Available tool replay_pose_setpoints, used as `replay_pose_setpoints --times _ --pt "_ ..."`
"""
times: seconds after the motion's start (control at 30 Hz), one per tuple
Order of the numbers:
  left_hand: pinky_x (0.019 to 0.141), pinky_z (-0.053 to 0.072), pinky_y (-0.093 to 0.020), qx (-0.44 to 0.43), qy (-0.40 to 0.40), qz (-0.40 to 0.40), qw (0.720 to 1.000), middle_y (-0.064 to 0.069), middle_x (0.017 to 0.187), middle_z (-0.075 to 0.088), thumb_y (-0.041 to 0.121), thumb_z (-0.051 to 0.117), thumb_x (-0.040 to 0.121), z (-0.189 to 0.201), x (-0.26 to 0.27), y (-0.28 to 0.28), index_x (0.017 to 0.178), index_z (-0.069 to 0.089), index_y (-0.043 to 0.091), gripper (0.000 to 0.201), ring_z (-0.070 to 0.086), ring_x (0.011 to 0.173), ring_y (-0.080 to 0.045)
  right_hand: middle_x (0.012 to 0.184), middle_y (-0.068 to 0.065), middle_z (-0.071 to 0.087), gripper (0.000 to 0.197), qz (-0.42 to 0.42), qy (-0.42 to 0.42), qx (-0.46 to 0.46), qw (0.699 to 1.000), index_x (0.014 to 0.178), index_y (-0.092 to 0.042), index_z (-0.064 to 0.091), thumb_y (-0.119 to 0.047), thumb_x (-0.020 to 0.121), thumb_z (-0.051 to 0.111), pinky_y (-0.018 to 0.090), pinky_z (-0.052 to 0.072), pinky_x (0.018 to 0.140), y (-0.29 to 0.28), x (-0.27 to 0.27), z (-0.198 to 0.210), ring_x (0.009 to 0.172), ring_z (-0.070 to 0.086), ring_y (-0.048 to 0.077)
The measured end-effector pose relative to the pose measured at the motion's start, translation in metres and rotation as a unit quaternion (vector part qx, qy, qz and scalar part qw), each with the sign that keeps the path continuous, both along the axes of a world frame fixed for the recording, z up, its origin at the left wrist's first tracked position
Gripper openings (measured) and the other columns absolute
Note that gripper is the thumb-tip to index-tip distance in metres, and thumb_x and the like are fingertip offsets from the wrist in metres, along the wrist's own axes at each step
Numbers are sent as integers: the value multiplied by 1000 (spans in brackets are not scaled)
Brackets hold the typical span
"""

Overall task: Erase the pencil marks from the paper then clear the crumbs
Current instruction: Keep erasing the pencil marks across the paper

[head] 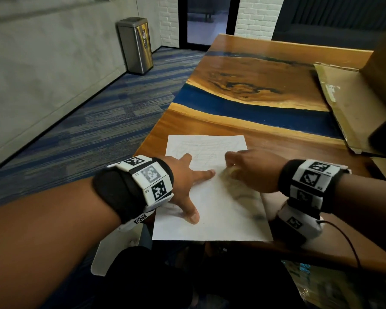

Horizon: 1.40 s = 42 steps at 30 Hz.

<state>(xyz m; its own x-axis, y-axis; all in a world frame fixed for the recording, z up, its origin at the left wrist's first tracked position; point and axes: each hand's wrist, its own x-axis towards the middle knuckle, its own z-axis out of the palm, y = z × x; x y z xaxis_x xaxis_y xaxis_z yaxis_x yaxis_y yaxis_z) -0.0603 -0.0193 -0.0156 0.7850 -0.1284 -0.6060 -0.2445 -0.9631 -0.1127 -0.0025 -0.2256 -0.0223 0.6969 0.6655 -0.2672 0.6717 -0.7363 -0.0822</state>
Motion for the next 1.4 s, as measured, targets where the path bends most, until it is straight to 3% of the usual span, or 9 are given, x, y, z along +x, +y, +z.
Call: replay_pose_setpoints --times 0.17,0.3,0.47,0.63,0.73,0.83,1.03,1.2,1.4 --pt "82 55 -43 2 6 -1 1000 -9 148 23 88 72 55 2 1 -2 147 -8 66 124 54 116 -38 115 -3 58 23 118 87 -1 989 122 -30 49 -34 100 52 39 52 83 10 -35 -4 98 58 19" --pt "76 55 -40 13 1 -4 1000 -9 147 24 91 70 54 1 1 -5 148 -12 65 127 54 112 -35 111 -2 61 16 11 -11 -23 1000 117 -30 49 -30 101 48 36 53 79 -2 4 5 91 57 17" --pt "74 54 -39 8 2 -8 1000 -9 146 25 88 72 56 3 0 -5 148 -7 65 123 54 108 -34 114 -5 58 23 104 103 -5 989 123 -29 52 -33 100 53 35 51 84 11 -37 -2 99 58 17" --pt "66 46 -35 22 1 -6 1000 -10 150 24 89 70 56 2 0 -6 150 -11 62 127 52 107 -31 99 -2 61 14 -12 -2 -32 999 113 -28 49 -34 100 50 36 48 72 -11 14 1 85 55 19" --pt "76 50 -40 22 -24 -8 999 -10 151 32 95 61 59 6 8 -13 155 2 58 118 52 122 -35 92 -2 57 9 -8 -18 -28 999 106 -31 43 -33 99 50 36 47 69 -12 17 -6 81 53 21" --pt "91 53 -47 6 -50 6 999 -12 148 35 96 57 62 8 12 -22 155 17 51 111 53 122 -37 92 -1 57 9 -30 -5 -33 999 106 -31 43 -33 99 49 36 46 68 -8 17 -5 82 53 21" --pt "110 39 -59 -10 -49 4 999 -4 169 4 99 58 56 -7 6 -5 153 -5 59 122 25 146 -38 104 2 57 14 1 -2 -14 1000 115 -24 44 -29 101 44 37 52 71 -3 -9 1 84 56 21" --pt "104 43 -52 -7 -48 19 999 -14 158 22 100 52 59 -8 -7 0 153 -9 58 120 32 138 -39 110 -3 56 22 127 73 -4 989 122 -28 46 -35 101 47 33 48 75 11 -51 1 91 57 19" --pt "93 52 -44 5 -48 28 998 -20 148 34 102 43 62 -3 -15 -5 152 -8 61 111 52 122 -39 112 1 60 22 44 8 -16 999 123 -26 46 -31 101 48 38 56 79 4 -24 4 90 59 19"
